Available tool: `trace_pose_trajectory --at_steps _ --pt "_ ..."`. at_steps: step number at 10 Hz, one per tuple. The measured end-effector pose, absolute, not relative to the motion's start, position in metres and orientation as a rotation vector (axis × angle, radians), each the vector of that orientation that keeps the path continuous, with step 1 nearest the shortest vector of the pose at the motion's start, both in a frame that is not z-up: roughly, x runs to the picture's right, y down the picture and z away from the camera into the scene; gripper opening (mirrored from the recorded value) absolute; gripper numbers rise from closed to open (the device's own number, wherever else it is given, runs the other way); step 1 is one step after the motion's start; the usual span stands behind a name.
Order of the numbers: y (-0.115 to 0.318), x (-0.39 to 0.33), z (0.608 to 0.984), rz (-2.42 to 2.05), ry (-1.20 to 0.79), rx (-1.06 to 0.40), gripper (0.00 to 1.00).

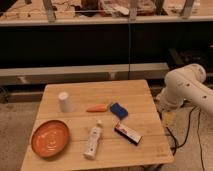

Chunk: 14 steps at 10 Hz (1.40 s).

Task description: Place the bottle in the ceramic bowl

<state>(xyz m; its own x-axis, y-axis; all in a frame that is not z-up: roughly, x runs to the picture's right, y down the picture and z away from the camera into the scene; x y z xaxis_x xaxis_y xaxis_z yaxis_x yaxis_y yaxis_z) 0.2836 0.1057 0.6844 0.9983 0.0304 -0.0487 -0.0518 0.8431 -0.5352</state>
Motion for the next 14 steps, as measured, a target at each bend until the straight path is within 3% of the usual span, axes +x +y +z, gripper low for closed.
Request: trace_pose_trajectory --at_steps 14 --pt "0.094 0.178 0.692 -0.167 -0.046 -0.400 0.80"
